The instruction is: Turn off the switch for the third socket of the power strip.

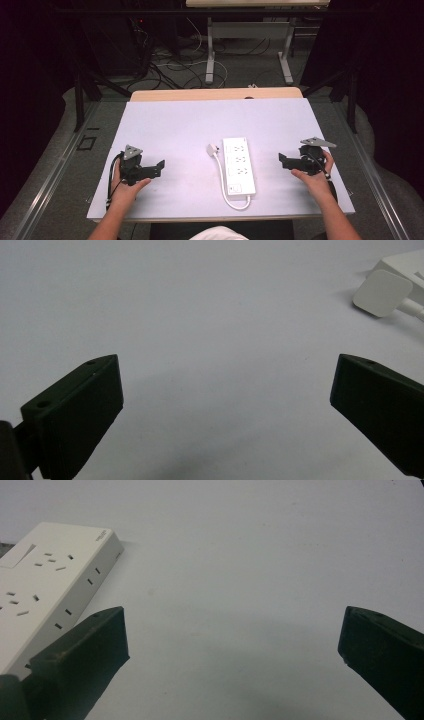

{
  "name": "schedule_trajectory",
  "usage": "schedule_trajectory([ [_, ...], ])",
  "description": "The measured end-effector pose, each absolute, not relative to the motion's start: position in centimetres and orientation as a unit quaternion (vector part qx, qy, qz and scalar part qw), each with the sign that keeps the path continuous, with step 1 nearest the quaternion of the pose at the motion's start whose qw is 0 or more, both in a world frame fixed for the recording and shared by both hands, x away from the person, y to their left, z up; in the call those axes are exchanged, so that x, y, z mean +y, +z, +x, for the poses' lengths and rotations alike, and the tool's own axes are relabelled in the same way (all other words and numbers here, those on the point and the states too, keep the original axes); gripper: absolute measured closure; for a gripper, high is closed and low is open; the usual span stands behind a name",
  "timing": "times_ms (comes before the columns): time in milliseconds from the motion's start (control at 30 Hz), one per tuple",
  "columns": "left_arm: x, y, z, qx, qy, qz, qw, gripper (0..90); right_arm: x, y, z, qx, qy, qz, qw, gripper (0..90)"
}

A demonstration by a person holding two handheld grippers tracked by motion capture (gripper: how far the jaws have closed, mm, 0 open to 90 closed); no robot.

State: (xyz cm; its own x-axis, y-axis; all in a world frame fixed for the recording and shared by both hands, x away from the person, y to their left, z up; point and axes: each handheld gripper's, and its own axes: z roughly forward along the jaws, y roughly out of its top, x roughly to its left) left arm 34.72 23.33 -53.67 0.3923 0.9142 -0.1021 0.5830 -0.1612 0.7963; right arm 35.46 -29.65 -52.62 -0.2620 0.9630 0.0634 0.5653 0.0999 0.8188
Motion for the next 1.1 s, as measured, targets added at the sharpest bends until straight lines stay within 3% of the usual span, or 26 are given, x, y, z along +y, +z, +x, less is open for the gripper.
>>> schedule_trajectory([
  [633,23.4,-53.4,34.3,0.51,0.206,0.734,0.398,0.9,-28.0,-52.1,34.9,0.71,0.391,0.526,0.257,0.0],
  [1100,23.0,-53.5,34.3,0.502,0.201,0.742,0.397,0.9,-26.9,-51.3,34.3,0.709,0.395,0.524,0.257,8.9],
])
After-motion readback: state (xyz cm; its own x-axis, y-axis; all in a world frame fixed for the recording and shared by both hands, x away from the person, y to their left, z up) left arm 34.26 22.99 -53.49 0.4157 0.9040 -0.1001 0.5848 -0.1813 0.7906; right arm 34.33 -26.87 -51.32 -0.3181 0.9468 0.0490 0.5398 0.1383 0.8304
